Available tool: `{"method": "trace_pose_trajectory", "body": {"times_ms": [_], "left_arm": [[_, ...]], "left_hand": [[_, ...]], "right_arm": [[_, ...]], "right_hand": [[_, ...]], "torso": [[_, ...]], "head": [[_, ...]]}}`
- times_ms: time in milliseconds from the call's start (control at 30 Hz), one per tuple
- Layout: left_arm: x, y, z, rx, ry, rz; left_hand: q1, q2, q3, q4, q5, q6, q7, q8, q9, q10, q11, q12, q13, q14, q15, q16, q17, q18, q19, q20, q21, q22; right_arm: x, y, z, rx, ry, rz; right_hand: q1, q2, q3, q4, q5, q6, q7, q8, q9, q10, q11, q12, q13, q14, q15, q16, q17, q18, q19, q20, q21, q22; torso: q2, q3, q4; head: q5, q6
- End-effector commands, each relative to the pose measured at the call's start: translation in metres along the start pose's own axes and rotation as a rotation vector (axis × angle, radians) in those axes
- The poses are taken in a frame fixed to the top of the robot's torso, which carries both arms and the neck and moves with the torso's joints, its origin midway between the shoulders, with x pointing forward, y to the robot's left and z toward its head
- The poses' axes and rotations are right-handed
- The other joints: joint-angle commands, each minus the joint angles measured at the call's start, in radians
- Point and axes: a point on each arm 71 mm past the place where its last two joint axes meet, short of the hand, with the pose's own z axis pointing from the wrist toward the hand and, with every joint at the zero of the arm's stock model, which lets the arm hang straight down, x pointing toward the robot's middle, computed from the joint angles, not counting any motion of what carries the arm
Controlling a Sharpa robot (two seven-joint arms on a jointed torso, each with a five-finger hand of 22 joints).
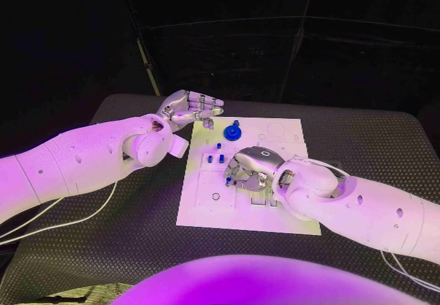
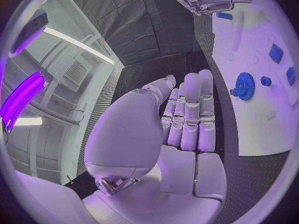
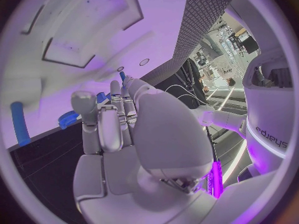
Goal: Assemble the parts on the task board
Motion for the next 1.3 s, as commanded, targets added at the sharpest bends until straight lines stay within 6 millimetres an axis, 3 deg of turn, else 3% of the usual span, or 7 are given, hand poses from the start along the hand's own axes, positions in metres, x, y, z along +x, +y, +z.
{"method": "trace_pose_trajectory", "body": {"times_ms": [33,1033,1233,1300], "left_arm": [[0.0010,-0.0017,0.0010,0.008,0.007,-0.007],[0.0021,-0.0015,0.0012,0.003,0.015,-0.010],[0.0021,-0.0013,0.0013,0.002,0.016,-0.010],[0.0020,-0.0012,0.0013,0.001,0.016,-0.010]], "left_hand": [[0.001,0.006,0.001,-0.005,-0.003,-0.006,0.002,-0.003,-0.001,-0.008,0.000,0.005,0.000,-0.006,0.001,-0.005,-0.002,0.012,-0.009,-0.001,-0.007,-0.001],[-0.001,0.007,0.001,-0.004,-0.003,-0.006,0.002,-0.002,-0.001,-0.009,0.000,0.006,0.000,-0.006,0.001,-0.006,-0.002,0.012,-0.009,-0.001,-0.007,-0.002],[-0.003,0.007,0.001,-0.004,-0.003,-0.007,0.002,-0.002,-0.001,-0.010,0.000,0.008,0.000,-0.007,0.002,-0.007,-0.003,0.012,-0.010,0.000,-0.009,-0.002],[-0.003,0.007,0.001,-0.004,-0.003,-0.007,0.002,-0.002,-0.001,-0.010,0.000,0.008,0.000,-0.007,0.002,-0.007,-0.003,0.012,-0.010,0.000,-0.009,-0.002]], "right_arm": [[0.0012,0.0023,0.0004,-0.014,0.020,-0.004],[0.0086,-0.0015,0.0050,0.011,0.065,-0.058],[0.0105,-0.0020,0.0056,0.026,0.088,-0.075],[0.0102,-0.0024,0.0057,0.030,0.082,-0.076]], "right_hand": [[-0.009,-0.002,0.005,0.001,0.002,0.003,0.003,0.002,0.002,0.008,0.000,-0.005,0.000,0.050,-0.006,0.003,0.000,-0.017,0.005,0.000,0.003,-0.001],[-0.012,-0.003,0.008,-0.001,0.004,0.002,0.004,0.000,0.001,0.008,0.001,-0.007,0.000,0.049,-0.005,0.002,-0.003,-0.016,0.002,0.000,0.000,-0.006],[-0.029,-0.011,0.006,-0.001,-0.004,-0.004,0.006,-0.005,0.000,0.004,0.003,-0.014,-0.001,0.047,-0.003,-0.002,-0.012,-0.014,-0.007,0.002,-0.006,-0.018],[-0.046,-0.022,0.003,0.003,-0.004,-0.024,0.014,-0.018,-0.004,-0.014,0.010,-0.027,-0.003,0.046,0.003,-0.003,-0.015,-0.014,-0.011,0.005,-0.009,-0.022]], "torso": [[0.000,0.0002,-0.0001],[0.000,-0.0001,-0.0001],[0.000,-0.0002,-0.0004],[-0.001,-0.0002,-0.0009]], "head": [[0.002,0.000],[0.009,0.000],[0.008,0.000],[0.009,0.000]]}}
